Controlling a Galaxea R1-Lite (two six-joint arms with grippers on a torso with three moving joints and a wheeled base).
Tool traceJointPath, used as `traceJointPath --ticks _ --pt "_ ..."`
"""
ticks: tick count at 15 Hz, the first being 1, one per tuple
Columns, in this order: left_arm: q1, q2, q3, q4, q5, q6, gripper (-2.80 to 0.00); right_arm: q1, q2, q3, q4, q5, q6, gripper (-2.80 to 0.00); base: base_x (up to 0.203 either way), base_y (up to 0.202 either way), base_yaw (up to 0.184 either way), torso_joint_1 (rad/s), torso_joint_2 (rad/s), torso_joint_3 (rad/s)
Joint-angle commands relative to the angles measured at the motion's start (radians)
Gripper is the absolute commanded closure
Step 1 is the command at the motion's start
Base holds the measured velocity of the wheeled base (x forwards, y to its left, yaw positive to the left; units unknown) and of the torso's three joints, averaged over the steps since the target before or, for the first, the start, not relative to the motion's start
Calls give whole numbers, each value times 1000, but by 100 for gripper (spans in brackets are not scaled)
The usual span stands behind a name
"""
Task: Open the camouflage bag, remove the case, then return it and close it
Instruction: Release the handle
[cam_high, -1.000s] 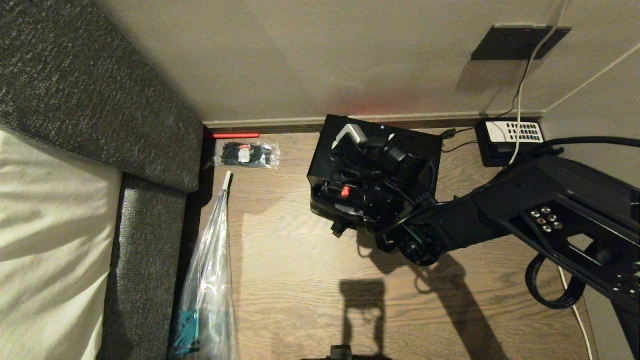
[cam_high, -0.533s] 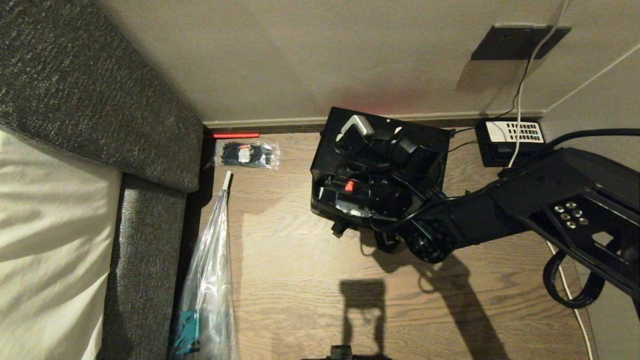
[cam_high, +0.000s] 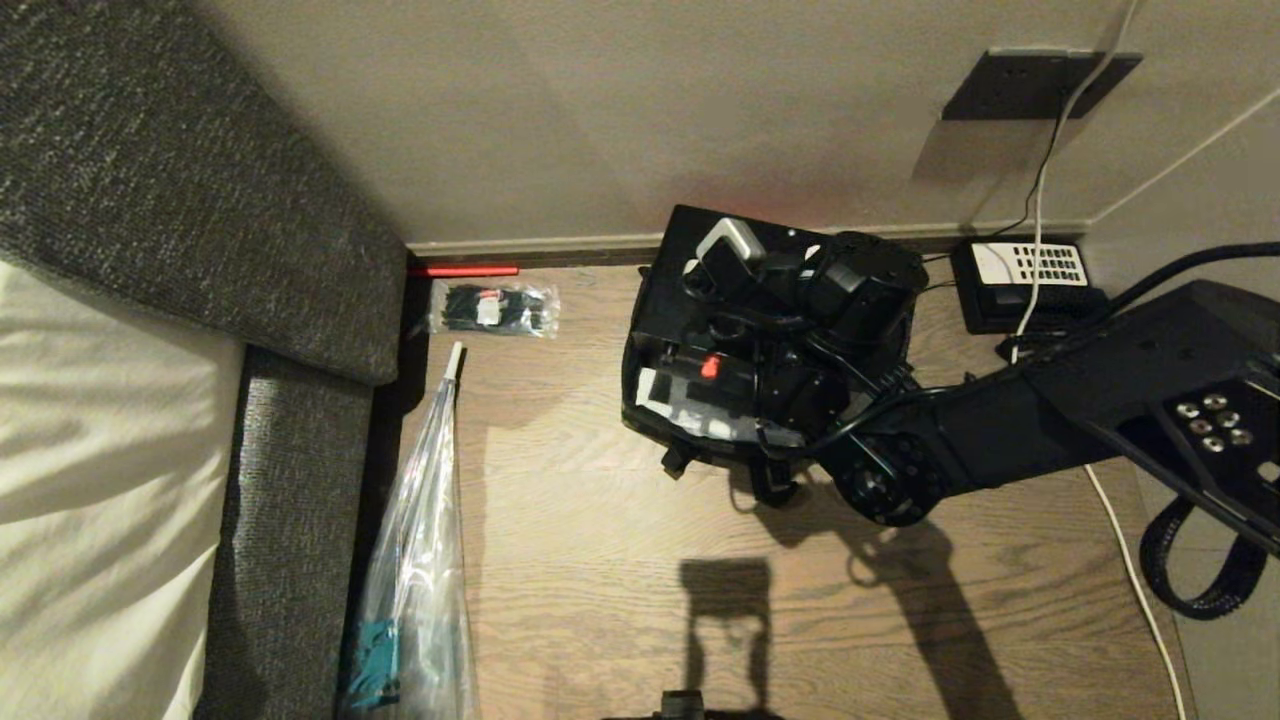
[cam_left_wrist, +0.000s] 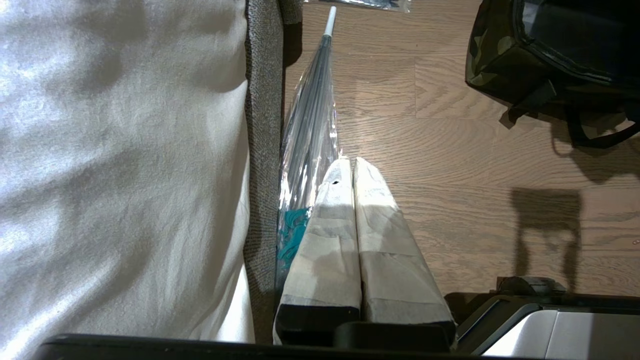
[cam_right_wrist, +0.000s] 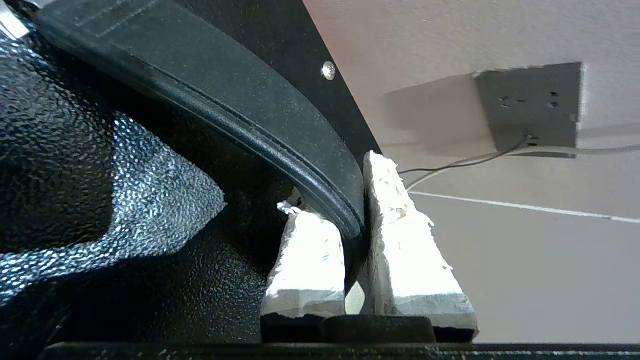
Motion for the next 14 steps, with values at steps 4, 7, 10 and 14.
traceJointPath --ticks 4,7,10,14 --pt "0 0 0 0 0 0 0 -10 -64 63 -12 -18 -5 0 0 0 0 0 0 0" --pt "1 0 0 0 0 0 0 -24 -101 112 -17 -23 -4 0 0 0 0 0 0 0" --pt "1 0 0 0 0 0 0 -51 -130 151 -18 -23 9 0 0 0 0 0 0 0" --pt "0 0 0 0 0 0 0 -82 -163 196 -20 -23 33 0 0 0 0 0 0 0"
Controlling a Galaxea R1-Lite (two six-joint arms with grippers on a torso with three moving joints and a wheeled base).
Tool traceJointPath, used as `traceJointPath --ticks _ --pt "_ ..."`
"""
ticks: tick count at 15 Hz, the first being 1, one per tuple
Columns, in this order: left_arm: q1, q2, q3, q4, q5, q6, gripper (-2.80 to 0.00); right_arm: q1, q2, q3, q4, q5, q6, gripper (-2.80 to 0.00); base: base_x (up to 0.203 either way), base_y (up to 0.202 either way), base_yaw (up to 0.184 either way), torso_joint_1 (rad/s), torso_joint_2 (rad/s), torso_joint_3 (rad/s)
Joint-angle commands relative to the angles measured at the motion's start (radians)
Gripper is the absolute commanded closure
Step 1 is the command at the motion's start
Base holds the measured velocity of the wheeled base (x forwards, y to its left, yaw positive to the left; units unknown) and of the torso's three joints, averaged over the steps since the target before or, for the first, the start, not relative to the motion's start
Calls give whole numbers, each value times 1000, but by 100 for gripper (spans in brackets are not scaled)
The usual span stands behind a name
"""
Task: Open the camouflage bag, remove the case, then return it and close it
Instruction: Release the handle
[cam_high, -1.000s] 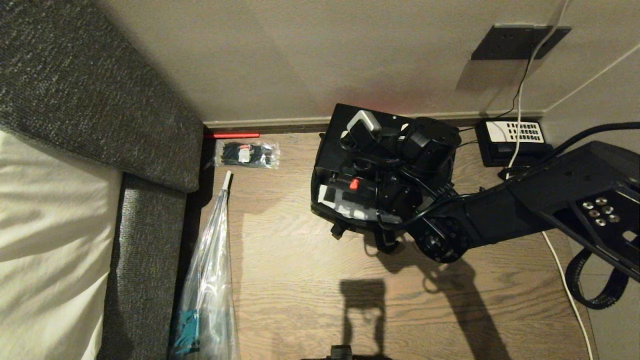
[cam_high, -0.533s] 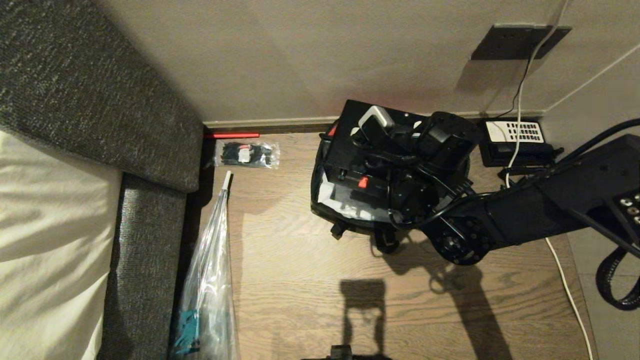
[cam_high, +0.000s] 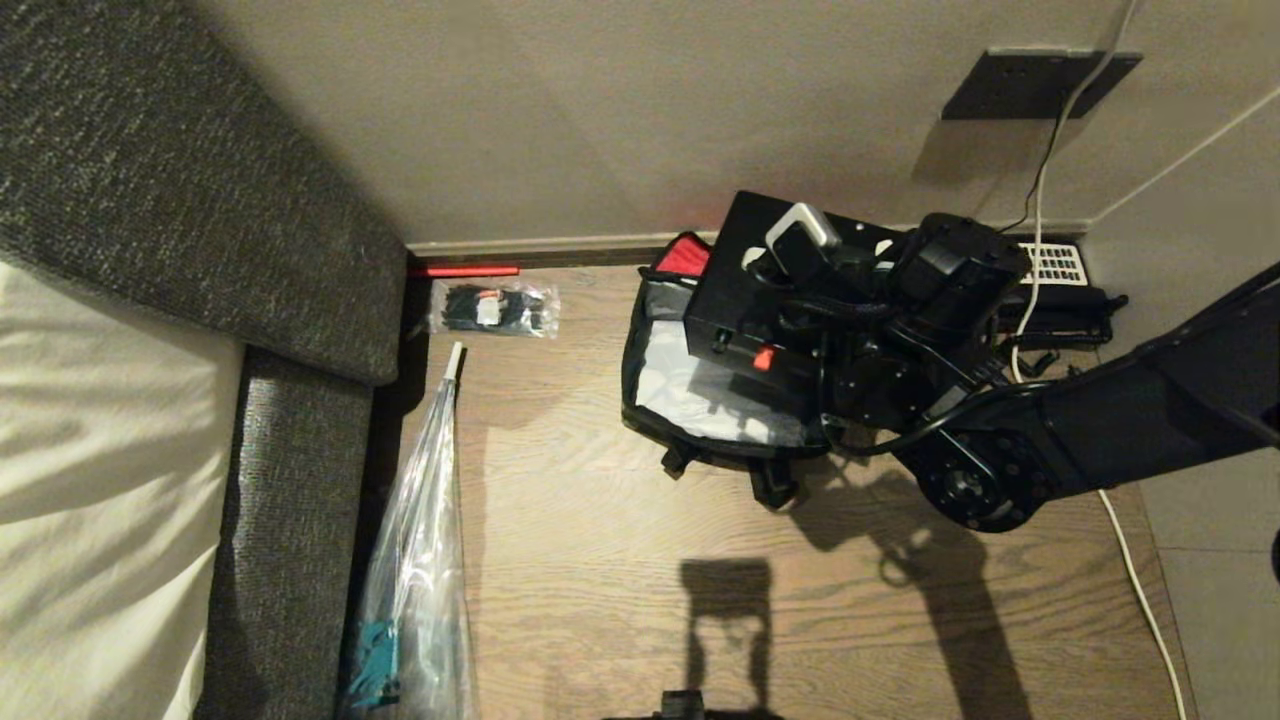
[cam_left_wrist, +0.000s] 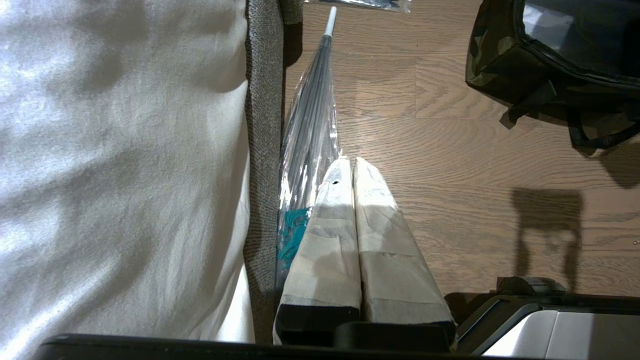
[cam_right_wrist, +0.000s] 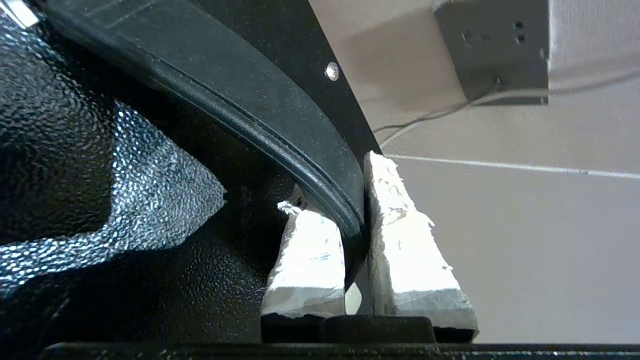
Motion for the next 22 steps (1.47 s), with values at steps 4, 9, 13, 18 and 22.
traceJointPath --ticks 4,9,13,18,22 --pt "0 0 0 0 1 -1 0 -49 -39 55 -16 -5 17 0 0 0 0 0 0 0" --pt "0 0 0 0 1 -1 0 -88 -70 98 -23 -4 25 0 0 0 0 0 0 0" --pt "1 0 0 0 1 -1 0 -136 -86 101 -22 -4 27 0 0 0 0 0 0 0" --pt "1 0 0 0 1 -1 0 -187 -90 119 -16 -4 53 0 0 0 0 0 0 0" --pt "1 0 0 0 1 -1 0 -205 -89 122 -16 -4 57 0 0 0 0 0 0 0"
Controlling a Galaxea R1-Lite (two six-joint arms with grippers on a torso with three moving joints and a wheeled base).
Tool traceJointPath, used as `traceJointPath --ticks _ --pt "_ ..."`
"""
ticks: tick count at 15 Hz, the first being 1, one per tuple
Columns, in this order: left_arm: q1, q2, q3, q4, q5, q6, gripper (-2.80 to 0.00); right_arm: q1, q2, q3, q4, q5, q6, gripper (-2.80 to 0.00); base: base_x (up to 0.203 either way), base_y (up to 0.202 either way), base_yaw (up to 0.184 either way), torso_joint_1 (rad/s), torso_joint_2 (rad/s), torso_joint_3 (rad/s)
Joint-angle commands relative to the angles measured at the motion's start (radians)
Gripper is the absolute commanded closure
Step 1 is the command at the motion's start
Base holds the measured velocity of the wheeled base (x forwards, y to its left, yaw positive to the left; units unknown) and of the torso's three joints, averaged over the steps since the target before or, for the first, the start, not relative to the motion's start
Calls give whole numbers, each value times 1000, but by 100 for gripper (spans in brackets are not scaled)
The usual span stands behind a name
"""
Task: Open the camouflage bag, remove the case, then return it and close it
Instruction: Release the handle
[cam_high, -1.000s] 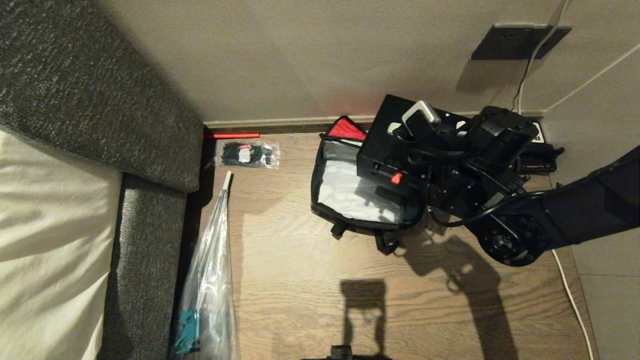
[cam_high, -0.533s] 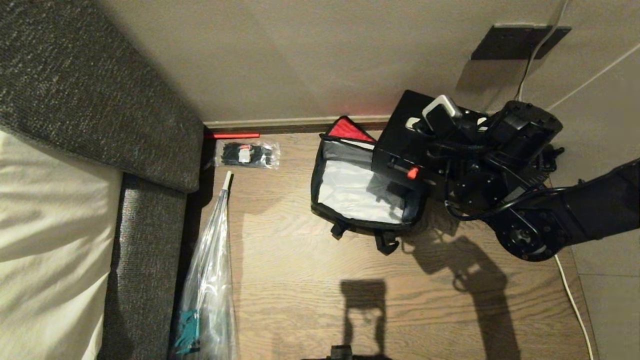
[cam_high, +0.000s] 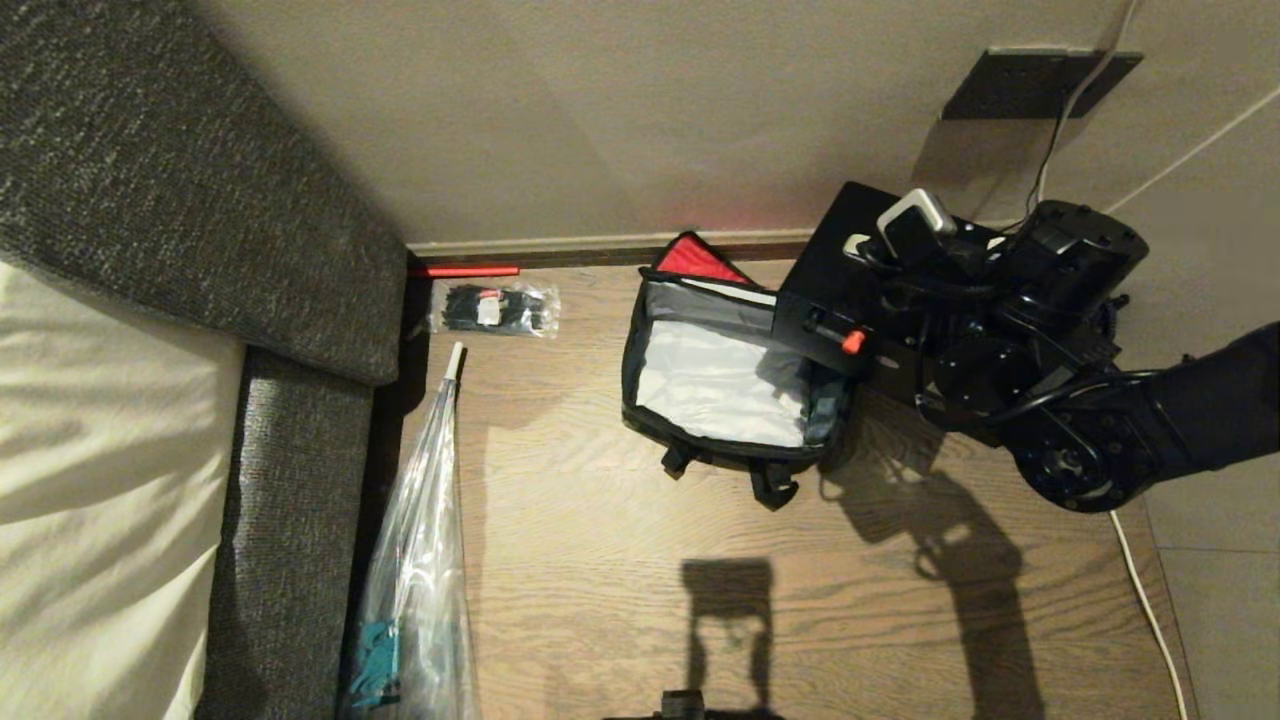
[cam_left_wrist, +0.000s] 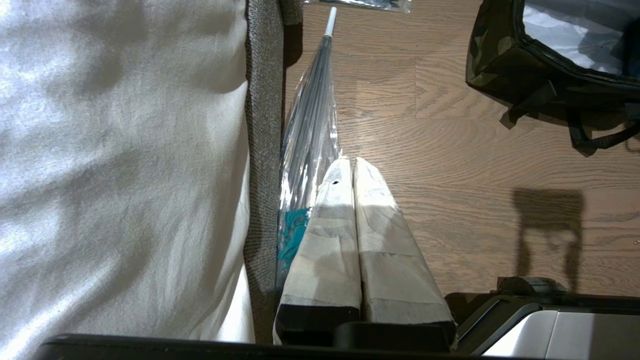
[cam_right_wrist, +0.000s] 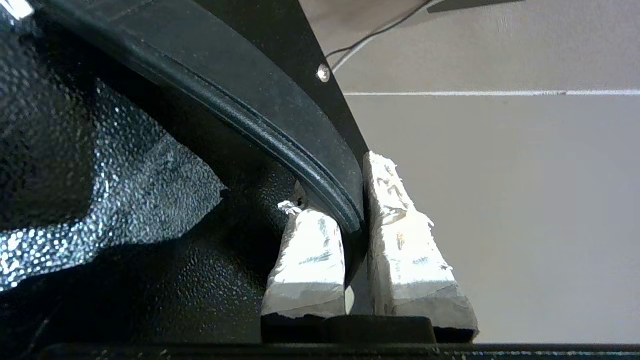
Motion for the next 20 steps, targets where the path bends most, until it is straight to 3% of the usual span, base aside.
traceJointPath --ticks 1,20 --pt "0 0 0 0 0 0 0 -12 0 10 -8 -6 1 0 0 0 0 0 0 0" --pt "0 0 0 0 0 0 0 -143 0 22 -5 1 38 0 0 0 0 0 0 0"
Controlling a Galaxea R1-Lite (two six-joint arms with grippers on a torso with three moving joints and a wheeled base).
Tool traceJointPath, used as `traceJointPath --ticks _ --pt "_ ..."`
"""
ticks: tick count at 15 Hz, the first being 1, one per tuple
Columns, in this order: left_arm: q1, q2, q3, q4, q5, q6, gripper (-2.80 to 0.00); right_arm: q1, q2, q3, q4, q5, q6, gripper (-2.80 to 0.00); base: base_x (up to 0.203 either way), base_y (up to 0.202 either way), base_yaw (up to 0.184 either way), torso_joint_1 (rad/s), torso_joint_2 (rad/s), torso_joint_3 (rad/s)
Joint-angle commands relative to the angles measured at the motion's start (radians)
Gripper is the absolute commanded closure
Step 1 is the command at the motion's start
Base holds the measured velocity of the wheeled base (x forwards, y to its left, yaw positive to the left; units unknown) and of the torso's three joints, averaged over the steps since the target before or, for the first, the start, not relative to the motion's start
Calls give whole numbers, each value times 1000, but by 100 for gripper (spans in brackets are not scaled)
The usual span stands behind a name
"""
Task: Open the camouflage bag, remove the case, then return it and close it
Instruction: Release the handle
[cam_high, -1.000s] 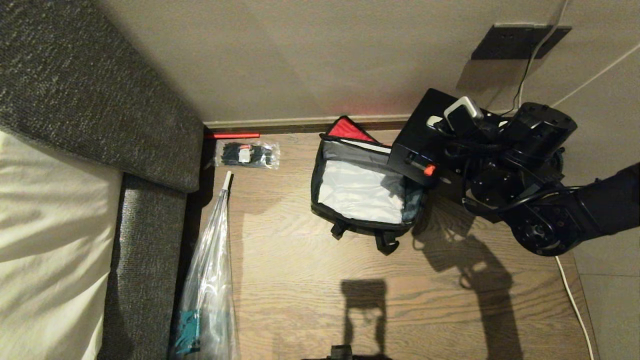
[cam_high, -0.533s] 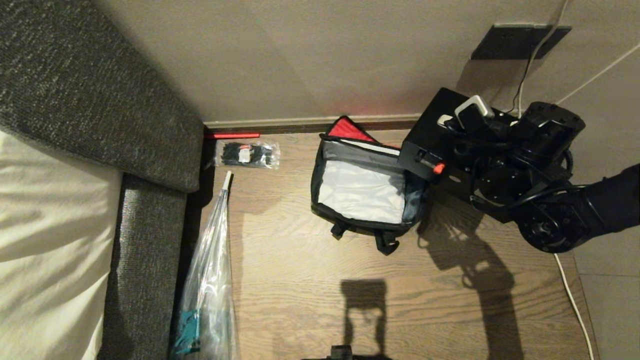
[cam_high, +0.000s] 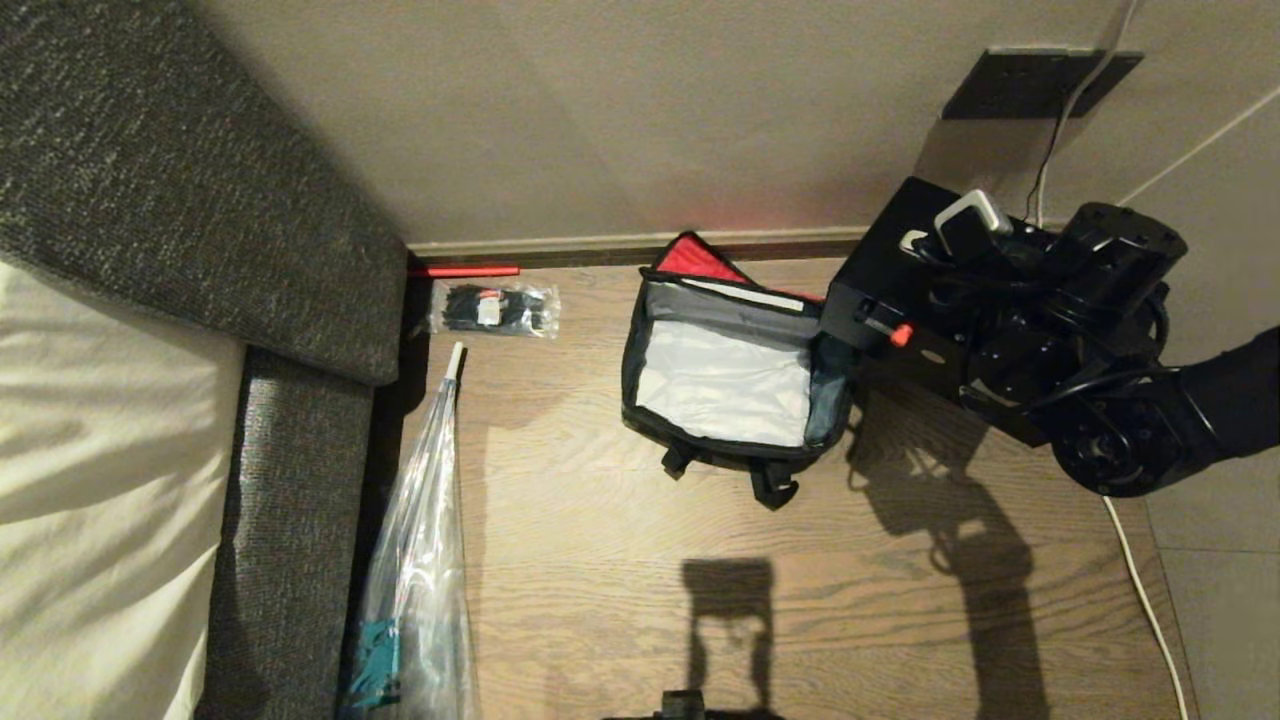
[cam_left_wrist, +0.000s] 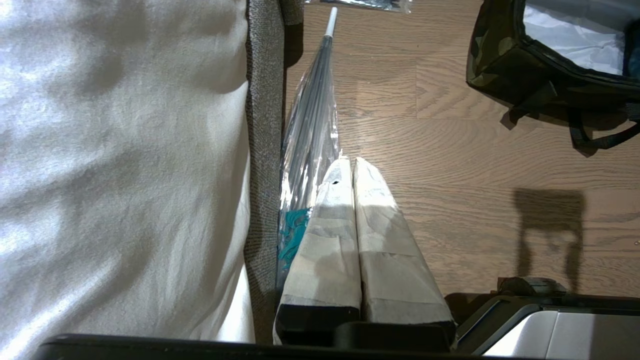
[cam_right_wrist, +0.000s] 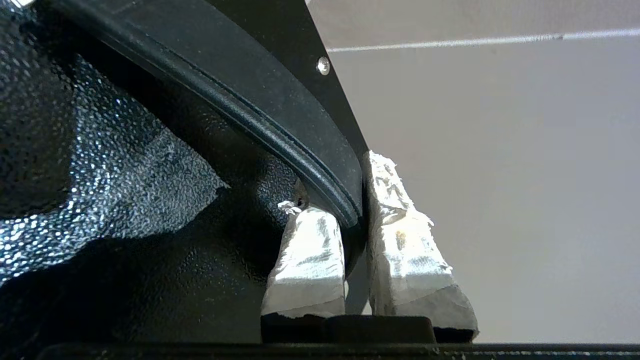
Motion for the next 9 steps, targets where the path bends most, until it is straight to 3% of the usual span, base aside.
traceJointPath --ticks 1,9 --pt "0 0 0 0 0 -1 0 -11 2 0 -7 -5 -3 0 0 0 0 0 0 0" --pt "0 0 0 0 0 -1 0 -54 1 1 -6 -5 13 0 0 0 0 0 0 0"
